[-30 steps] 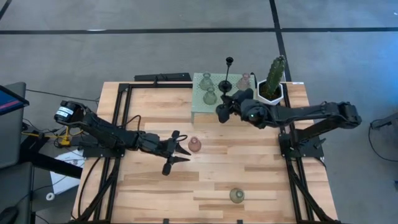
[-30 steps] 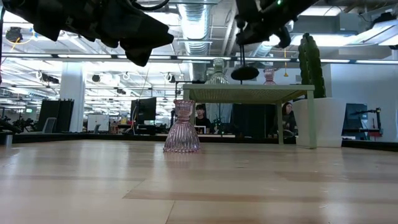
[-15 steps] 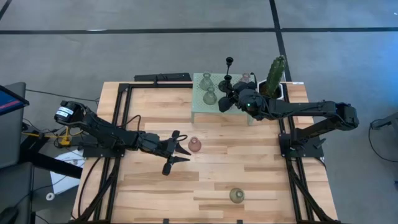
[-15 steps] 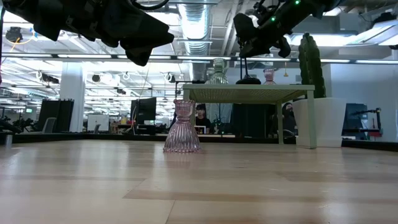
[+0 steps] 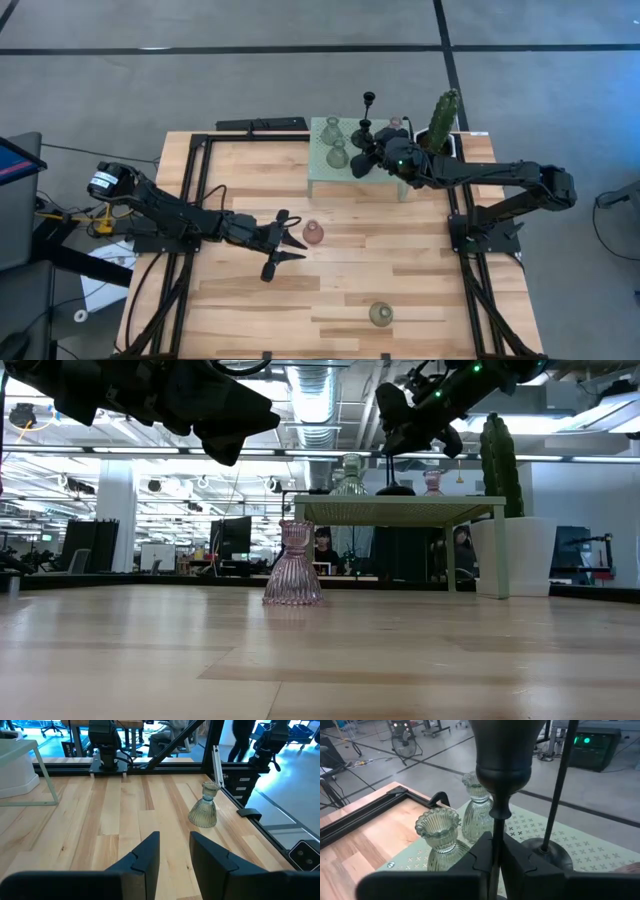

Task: Pick & Place candle stick holders
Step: Put the black candle holder on the shelf aligned with the other black candle holder, then put the pink glass candle holder on the shelf aligned with the other pink glass candle holder

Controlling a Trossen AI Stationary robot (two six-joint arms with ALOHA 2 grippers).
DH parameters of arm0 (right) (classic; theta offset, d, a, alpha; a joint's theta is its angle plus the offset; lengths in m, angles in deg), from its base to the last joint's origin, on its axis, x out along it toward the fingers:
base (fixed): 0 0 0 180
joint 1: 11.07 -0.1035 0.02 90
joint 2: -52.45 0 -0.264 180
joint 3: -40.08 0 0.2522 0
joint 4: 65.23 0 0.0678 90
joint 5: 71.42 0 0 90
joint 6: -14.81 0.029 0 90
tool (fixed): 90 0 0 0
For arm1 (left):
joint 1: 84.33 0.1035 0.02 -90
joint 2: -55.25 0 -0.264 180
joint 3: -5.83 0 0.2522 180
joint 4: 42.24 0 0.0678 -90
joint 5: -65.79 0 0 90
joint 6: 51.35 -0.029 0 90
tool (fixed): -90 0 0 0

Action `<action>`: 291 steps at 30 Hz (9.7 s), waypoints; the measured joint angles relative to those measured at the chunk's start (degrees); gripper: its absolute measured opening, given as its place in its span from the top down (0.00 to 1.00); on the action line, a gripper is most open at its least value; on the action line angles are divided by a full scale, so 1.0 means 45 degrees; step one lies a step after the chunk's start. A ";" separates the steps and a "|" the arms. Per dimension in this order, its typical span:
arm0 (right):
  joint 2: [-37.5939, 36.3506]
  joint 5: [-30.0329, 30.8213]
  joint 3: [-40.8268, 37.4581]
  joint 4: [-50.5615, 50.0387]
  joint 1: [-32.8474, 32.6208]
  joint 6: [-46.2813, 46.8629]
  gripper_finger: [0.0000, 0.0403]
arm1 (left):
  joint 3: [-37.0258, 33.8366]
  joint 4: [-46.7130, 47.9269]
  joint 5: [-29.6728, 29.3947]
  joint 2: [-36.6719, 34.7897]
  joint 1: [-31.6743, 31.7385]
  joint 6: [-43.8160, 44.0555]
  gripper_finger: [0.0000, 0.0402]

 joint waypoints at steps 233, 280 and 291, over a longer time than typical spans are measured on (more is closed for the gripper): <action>-0.8194 0.6392 -0.4716 -0.6464 -1.3746 0.2297 1.00 | -0.3502 -0.1535 0.1445 -0.0216 0.3346 -0.1436 0.99; -0.3324 0.1897 -0.4711 -0.3018 -1.1142 0.2996 1.00 | -0.0801 -0.5139 -0.1030 0.5484 0.2521 -0.0306 0.99; -0.0756 -0.0886 -0.4707 0.1247 -0.9221 0.0013 1.00 | -0.0393 -0.5135 -0.1035 0.6338 0.2346 -0.0325 0.99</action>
